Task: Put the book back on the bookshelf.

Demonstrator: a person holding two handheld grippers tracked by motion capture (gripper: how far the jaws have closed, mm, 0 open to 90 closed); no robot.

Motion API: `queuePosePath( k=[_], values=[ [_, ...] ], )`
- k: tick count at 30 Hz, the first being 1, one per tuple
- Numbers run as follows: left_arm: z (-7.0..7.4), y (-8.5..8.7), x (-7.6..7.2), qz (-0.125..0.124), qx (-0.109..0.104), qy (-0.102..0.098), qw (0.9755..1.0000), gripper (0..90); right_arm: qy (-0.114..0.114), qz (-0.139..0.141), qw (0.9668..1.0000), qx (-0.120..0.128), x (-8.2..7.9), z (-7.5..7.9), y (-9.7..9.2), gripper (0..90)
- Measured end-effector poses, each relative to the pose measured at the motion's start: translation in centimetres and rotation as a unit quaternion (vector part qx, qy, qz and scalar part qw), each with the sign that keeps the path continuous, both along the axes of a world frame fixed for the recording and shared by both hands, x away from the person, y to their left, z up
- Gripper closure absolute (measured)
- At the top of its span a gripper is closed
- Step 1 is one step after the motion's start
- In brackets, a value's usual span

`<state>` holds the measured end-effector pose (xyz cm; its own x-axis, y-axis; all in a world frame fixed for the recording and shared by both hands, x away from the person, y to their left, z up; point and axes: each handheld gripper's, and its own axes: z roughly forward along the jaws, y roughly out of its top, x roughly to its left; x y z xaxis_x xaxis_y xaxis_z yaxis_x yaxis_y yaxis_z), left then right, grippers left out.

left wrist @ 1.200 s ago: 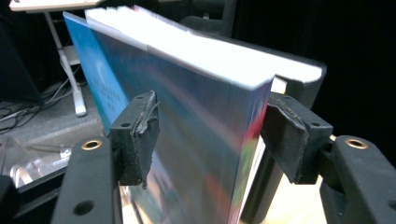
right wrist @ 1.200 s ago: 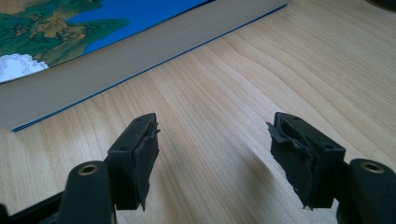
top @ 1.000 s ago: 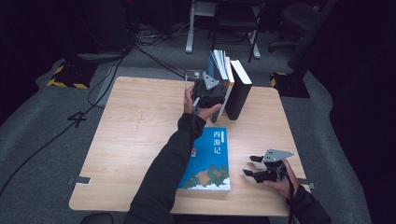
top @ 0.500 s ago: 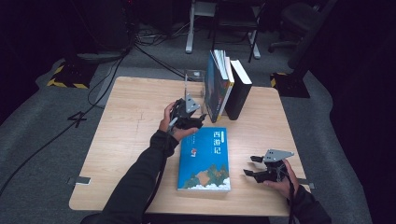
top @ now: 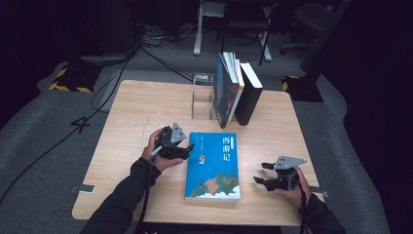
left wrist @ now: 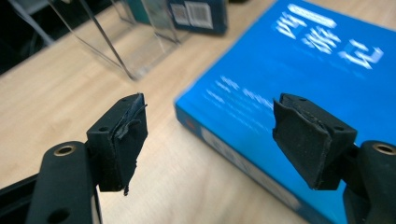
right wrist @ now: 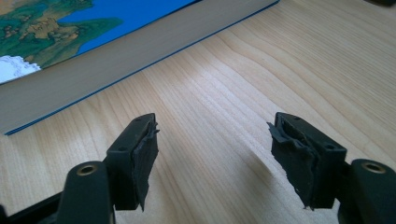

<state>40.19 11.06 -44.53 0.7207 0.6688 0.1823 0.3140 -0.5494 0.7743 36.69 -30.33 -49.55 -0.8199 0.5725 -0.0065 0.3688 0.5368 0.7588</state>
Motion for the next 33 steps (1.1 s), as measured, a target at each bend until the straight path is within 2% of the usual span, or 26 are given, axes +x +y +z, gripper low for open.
queuePosePath(
  k=[3,5,7,13,15,18,24,26,31,33],
  values=[
    [-0.3,0.3,-0.8,-0.009,0.003,0.008,0.9999,26.0,-0.001,0.003,1.0,0.001,-0.1,0.1,0.1,31.6],
    [-0.7,0.5,-1.7,-0.014,0.013,0.008,0.9998,26.0,-0.003,0.001,1.0,0.001,-0.2,0.2,0.1,30.7],
    [-1.2,0.8,-2.4,-0.022,0.013,0.019,0.9995,25.8,-0.002,0.004,1.0,-0.001,-0.2,0.2,0.3,30.6],
    [-2.5,1.2,-3.9,-0.042,0.025,0.034,0.9982,25.4,-0.001,0.021,0.9998,0.0,-0.6,0.5,0.9,30.5],
    [-3.2,1.4,-4.8,-0.058,0.026,0.046,0.9969,25.1,0.001,0.029,0.9996,-0.001,-0.8,0.6,1.1,30.2],
    [-3.7,1.5,-5.7,-0.07,0.03,0.056,0.9955,25.0,0.0,0.043,0.9991,-0.005,-1.3,0.8,1.6,30.1],
    [-4.4,1.9,-6.9,-0.075,0.024,0.075,0.9941,24.2,0.006,0.068,0.9975,-0.016,-1.9,0.7,2.5,29.8],
    [-4.9,2.1,-7.5,-0.082,0.029,0.088,0.9922,23.8,0.007,0.073,0.997,-0.022,-2.1,0.7,2.8,29.7],
    [-5.4,2.3,-8.3,-0.088,0.026,0.101,0.9906,22.2,0.008,0.085,0.996,-0.026,-2.3,0.6,3.5,29.7],
    [-5.6,2.4,-8.6,-0.095,0.008,0.116,0.9887,21.7,0.01,0.088,0.9957,-0.027,-2.4,0.5,3.7,29.6]
  ],
)
